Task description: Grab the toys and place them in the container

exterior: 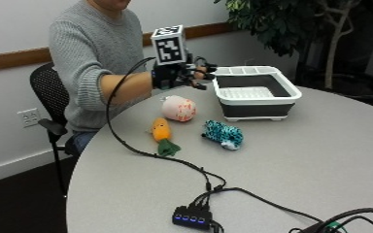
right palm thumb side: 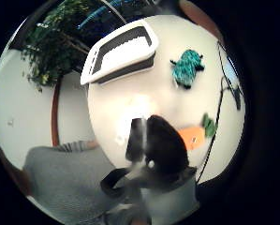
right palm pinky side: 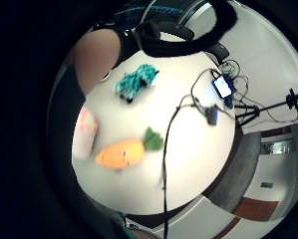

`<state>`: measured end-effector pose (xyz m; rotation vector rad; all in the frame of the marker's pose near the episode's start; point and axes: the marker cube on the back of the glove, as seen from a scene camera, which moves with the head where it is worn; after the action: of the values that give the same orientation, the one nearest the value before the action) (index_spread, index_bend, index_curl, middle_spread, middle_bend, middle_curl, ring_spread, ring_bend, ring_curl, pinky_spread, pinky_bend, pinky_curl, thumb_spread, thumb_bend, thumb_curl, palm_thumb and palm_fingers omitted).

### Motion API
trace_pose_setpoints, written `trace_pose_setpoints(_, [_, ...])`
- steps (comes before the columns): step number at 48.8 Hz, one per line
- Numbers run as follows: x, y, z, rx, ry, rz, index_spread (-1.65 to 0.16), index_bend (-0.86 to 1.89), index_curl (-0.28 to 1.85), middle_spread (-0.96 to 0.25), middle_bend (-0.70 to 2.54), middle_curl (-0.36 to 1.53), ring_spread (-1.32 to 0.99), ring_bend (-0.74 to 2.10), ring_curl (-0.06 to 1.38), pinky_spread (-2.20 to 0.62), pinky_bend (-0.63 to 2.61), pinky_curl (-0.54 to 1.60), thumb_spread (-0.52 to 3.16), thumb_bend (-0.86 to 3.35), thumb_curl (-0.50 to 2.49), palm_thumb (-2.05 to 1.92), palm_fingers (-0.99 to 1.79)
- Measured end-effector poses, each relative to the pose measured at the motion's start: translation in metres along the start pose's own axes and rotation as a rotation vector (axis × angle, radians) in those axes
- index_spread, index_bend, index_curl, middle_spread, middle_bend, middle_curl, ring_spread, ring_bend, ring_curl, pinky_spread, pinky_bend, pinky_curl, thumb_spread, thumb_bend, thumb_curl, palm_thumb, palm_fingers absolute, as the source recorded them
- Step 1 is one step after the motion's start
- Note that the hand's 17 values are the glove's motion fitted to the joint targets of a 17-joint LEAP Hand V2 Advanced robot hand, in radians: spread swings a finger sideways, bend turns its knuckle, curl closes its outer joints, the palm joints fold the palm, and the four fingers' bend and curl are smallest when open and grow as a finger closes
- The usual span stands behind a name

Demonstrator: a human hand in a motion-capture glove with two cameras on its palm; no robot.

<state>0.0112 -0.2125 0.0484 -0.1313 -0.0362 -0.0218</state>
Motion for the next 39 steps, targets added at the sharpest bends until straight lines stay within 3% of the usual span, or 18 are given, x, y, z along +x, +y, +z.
trace_pose_setpoints(6, [0.007,-0.067,0.008,-0.002,0.046,0.035,-0.35,0.16,0.29,-0.18,0.12,0.19,-0.19,0.29,0.19,0.03,0.85,0.34,1.43,-0.01,0.25,-0.02,-0.04])
trace_pose_setpoints(15, [0.027,-0.113,0.058,-0.092,0.170,0.133,-0.35,0.18,0.30,-0.17,0.11,0.18,-0.18,0.31,0.21,0.03,0.91,0.35,1.40,-0.02,0.26,-0.02,-0.08])
trace_pose_setpoints(27, [0.051,-0.104,0.190,-0.400,0.126,0.172,-0.33,0.09,0.28,-0.14,0.08,0.15,-0.13,0.27,0.23,0.03,1.05,0.39,1.34,-0.02,0.27,-0.01,-0.25])
trace_pose_setpoints(34, [0.056,-0.099,0.196,-0.398,0.155,0.149,-0.37,0.33,0.35,-0.12,0.11,0.15,-0.07,0.16,0.21,0.01,0.99,0.37,1.29,-0.01,0.29,0.00,-0.08])
trace_pose_setpoints(39, [0.053,-0.099,0.195,-0.294,0.181,0.142,-0.38,0.49,0.40,-0.13,0.15,0.15,-0.07,0.23,0.22,0.00,0.89,0.34,1.29,-0.01,0.30,0.03,0.07])
